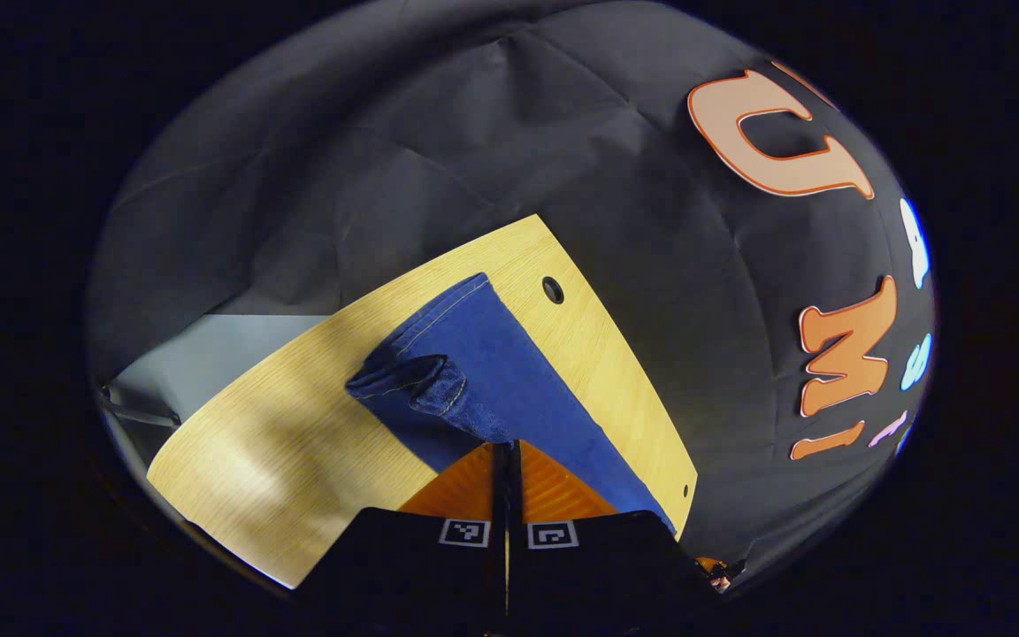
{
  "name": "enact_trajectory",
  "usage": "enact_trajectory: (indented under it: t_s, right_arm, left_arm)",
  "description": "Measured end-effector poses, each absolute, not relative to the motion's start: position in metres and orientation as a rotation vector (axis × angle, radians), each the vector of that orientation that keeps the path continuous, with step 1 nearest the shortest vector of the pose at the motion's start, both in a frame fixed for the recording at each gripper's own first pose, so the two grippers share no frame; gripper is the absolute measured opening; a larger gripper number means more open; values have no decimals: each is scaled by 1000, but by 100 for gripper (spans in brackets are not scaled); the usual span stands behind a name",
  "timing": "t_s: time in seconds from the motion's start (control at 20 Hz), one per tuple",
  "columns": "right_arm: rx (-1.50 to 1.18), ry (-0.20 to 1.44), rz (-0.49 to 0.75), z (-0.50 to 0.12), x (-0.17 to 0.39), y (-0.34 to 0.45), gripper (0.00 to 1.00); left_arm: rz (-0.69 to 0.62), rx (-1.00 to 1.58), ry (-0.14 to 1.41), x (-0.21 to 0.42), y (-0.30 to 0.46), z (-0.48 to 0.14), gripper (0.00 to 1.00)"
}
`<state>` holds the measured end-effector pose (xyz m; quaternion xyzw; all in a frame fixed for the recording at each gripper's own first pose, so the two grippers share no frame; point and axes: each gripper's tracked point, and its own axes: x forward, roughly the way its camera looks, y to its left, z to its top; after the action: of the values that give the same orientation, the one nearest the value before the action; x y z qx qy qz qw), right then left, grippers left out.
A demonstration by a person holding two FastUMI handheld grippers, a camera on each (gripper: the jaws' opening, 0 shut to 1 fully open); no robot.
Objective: Grasp the waist and the cuffs of the jeans and fold them to make the two legs overlap; first hold the waist and fold one-third of the jeans toward the cuffs, then hold the cuffs and fold the remaining one-third in the same direction to finish folding.
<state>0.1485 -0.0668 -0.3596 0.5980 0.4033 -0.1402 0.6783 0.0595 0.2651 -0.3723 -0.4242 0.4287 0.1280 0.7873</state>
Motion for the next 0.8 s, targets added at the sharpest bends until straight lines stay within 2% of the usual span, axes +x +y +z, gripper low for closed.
enact_trajectory:
  t_s: [0.3,0.6,0.8]
  right_arm:
    - [1390,989,-297,-394,212,-55,7]
    - [1336,1113,-258,-432,272,-32,7]
    - [1325,1128,-240,-433,299,-35,8]
  left_arm:
    - [346,-845,986,118,273,-412,1]
    - [414,-699,1120,160,279,-465,1]
    - [450,-602,1071,186,302,-459,1]
